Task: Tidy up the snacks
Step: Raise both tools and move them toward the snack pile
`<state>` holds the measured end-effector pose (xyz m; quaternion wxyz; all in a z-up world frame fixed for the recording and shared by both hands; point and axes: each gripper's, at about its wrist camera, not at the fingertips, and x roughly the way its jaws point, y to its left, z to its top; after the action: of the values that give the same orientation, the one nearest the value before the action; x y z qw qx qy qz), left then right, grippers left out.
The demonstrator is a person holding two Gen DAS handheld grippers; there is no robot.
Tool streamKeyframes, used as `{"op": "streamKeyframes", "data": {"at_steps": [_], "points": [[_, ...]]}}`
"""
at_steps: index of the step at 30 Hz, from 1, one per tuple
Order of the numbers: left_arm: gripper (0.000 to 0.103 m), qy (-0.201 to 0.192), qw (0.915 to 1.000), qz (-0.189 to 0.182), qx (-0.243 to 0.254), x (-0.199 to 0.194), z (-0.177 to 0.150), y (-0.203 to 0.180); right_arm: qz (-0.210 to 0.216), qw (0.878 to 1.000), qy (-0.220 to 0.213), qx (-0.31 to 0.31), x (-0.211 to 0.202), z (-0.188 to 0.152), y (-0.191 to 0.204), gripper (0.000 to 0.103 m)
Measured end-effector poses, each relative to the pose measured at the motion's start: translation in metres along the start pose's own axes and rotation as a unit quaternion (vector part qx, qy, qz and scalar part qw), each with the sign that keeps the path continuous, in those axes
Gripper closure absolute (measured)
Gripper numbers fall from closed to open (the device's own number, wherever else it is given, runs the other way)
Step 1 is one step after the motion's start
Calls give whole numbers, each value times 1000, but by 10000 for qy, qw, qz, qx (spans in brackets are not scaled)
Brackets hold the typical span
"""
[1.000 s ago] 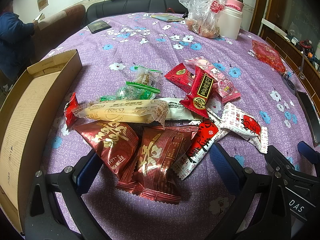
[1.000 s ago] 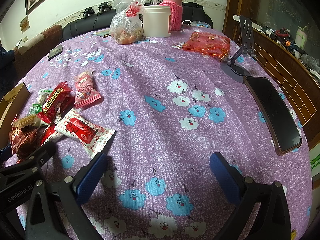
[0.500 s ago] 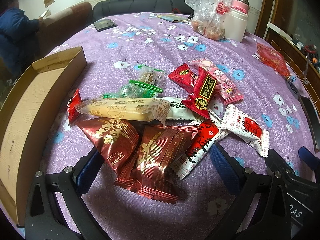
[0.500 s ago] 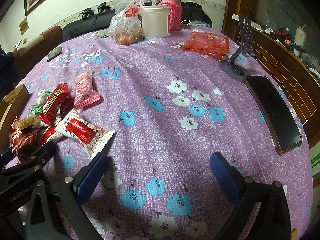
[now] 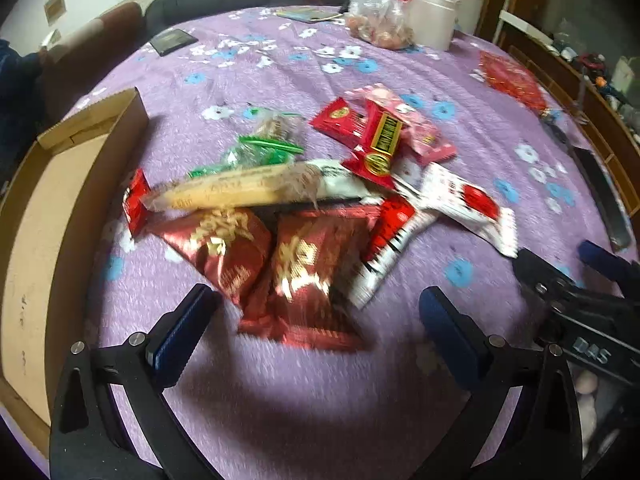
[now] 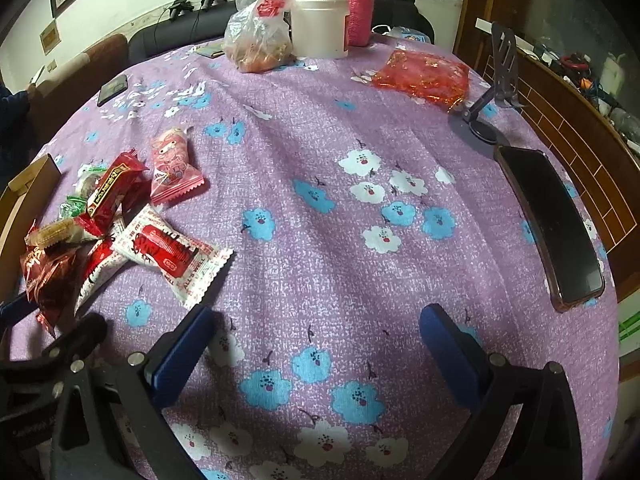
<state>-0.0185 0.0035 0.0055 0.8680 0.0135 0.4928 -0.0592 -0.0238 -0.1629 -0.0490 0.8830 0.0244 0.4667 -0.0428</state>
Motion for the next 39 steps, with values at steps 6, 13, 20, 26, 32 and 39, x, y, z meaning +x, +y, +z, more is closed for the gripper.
{"op": "streamKeyframes", "data": {"at_steps": [6,13,20,26,32,39], "points": [[0,-646,9959,-455,-430,-53,-15,24,-266,9993,-251,-88,-14,-9,4,0],[0,-2998,9521,-40,-604,-217,-40,65,-373,9890,-1430,-25,-103,-25,7,0],[0,-3744,9257,295,-447,-341,-32,117,-262,9345,-3541,230,-274,-25,3,0],[0,-3912,9187,536,84,-388,8,141,672,9205,-3843,192,-348,13,7,0],[0,-2944,9545,-468,-103,-307,27,164,1272,9613,-2442,-16,-248,36,31,2],[9,-1769,9782,-1056,269,-187,42,148,1623,9806,-1102,57,-113,34,28,14]]}}
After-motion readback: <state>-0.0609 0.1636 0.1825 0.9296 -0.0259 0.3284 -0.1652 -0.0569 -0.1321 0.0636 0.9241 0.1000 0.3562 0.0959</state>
